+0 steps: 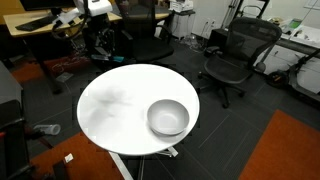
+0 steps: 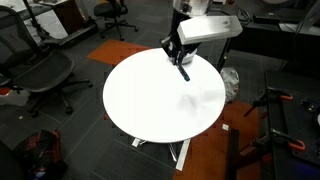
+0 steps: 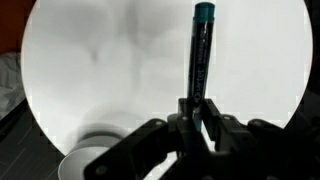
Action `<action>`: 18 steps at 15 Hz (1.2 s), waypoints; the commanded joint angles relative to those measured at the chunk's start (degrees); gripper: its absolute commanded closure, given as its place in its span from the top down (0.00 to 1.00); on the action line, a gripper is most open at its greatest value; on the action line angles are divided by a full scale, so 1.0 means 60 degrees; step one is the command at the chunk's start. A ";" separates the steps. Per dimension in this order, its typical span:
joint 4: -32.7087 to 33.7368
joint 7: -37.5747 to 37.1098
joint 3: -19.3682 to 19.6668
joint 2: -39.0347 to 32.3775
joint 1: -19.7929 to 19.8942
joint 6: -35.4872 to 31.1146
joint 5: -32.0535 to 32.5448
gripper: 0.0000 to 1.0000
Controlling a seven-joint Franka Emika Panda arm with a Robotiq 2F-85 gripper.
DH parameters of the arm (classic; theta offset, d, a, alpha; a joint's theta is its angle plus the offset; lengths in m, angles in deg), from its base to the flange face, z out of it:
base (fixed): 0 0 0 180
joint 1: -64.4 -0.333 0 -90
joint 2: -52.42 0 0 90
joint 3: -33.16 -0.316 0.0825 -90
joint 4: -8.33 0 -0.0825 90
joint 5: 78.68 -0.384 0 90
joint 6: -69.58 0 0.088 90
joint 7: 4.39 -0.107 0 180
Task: Put the green marker on the table
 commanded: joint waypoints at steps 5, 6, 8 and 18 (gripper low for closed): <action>-0.0285 -0.0831 -0.0073 -0.1223 -0.0847 -0.1673 0.0772 0.05; -0.0205 -0.1046 0.0059 -0.1532 -0.1016 -0.1859 0.1035 0.05; -0.0054 -0.1378 0.0331 -0.2059 -0.1336 -0.2170 0.1442 0.05; 0.0962 -0.1717 0.1129 -0.3849 -0.2679 -0.2482 0.1344 0.05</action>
